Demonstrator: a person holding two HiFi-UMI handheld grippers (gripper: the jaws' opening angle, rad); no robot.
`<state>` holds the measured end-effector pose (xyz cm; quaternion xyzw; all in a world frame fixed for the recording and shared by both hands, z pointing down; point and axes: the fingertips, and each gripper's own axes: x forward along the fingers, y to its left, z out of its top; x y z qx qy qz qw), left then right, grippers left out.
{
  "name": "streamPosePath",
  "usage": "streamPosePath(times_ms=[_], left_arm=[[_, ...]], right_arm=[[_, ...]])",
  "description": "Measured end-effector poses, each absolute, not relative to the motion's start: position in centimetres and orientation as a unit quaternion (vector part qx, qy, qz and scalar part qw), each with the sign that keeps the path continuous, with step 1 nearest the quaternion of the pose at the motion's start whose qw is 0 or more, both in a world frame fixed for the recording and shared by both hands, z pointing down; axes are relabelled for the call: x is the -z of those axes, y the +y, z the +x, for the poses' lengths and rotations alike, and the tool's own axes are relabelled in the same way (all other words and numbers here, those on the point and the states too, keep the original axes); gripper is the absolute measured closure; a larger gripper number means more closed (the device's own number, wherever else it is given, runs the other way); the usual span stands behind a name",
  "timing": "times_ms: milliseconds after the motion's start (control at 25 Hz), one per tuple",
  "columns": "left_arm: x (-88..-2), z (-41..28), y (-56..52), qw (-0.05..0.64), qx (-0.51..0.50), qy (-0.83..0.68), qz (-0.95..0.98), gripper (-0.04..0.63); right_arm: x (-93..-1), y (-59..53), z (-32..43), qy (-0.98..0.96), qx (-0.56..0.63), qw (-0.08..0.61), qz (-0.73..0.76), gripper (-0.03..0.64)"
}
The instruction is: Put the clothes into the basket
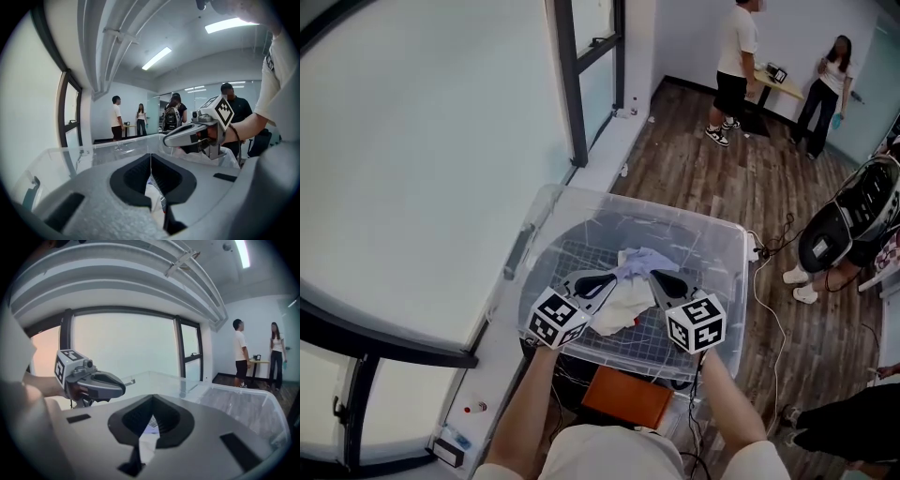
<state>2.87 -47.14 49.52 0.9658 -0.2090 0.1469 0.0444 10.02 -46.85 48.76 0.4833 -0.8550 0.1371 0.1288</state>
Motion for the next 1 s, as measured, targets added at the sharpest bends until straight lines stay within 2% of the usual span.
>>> streamPosePath(times_ms=[440,1000], left_arm=[[-49.3,3.6,-46.1,0.047,-0.146,-0.195,0.969,0.581],[-48.8,3.0,-45.8,0.044,-0.149,-0.191,0.969,0.581]], right_arm=[[-48.2,-43.2,12.2,-0.844,-0.146,0.123,0.501,0.6],[-49.0,-43.5,11.1,-0.841,-0.152,0.146,0.499,0.601]])
